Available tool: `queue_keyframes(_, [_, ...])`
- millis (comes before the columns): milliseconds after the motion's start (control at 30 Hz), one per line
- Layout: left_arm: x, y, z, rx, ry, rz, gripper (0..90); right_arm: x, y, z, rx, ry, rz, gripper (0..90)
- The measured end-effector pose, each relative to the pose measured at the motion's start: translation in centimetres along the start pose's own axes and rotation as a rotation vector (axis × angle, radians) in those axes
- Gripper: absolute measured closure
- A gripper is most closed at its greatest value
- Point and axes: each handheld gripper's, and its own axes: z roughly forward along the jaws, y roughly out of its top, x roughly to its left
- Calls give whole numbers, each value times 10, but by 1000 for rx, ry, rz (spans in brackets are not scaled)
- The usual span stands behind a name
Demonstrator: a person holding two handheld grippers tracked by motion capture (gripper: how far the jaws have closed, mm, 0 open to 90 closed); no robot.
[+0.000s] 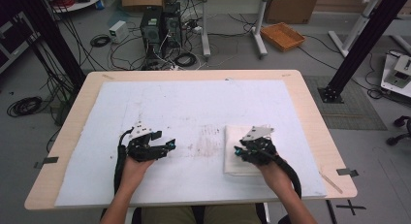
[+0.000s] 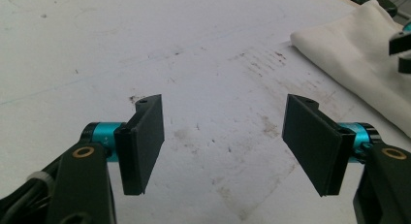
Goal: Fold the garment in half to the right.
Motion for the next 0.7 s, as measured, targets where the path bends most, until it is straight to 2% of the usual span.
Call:
queue_keyframes(33, [1, 0, 0, 0, -1, 2, 316, -10, -5, -3, -8, -34, 21, 671])
queue_keyframes(100, [1, 0, 1, 2, 0, 1, 316, -32, -15, -4, 5, -71, 76, 681])
queue_keyframes(167, [0, 0, 2, 3, 0, -1, 316, -52, -27, -1, 59, -73, 140, 690])
queue_keyframes(200, [0, 1, 1, 0, 1, 1, 316, -59, -33, 0, 68, -69, 163, 691])
queue_keyframes(233, [0, 1, 1, 0, 1, 1, 316, -59, -33, 0, 68, -69, 163, 691])
queue_keyframes(267, [1, 1, 1, -4, 3, -3, 316, -66, -42, -2, 56, -61, 184, 690])
queue_keyframes(333, [2, 1, 1, -1, 5, -7, 316, -71, -47, -6, 60, -92, 186, 684])
queue_keyframes(367, [2, 1, 1, 1, 6, -4, 316, -75, -49, -8, 51, -86, 196, 678])
queue_keyframes(433, [1, 1, 1, 0, 3, -3, 316, -76, -50, -15, 19, -66, 218, 670])
queue_keyframes(500, [1, 1, 1, -3, 5, -5, 316, -71, -47, -26, -33, -37, 206, 659])
queue_keyframes(567, [2, 1, 0, -4, 8, -7, 316, -63, -45, -38, -57, -18, 179, 633])
queue_keyframes(633, [2, 1, 0, -7, 6, -8, 316, -55, -47, -48, -47, 17, 164, 604])
queue_keyframes(700, [2, 1, 0, -7, 8, -10, 316, -48, -54, -53, -7, 49, 156, 603])
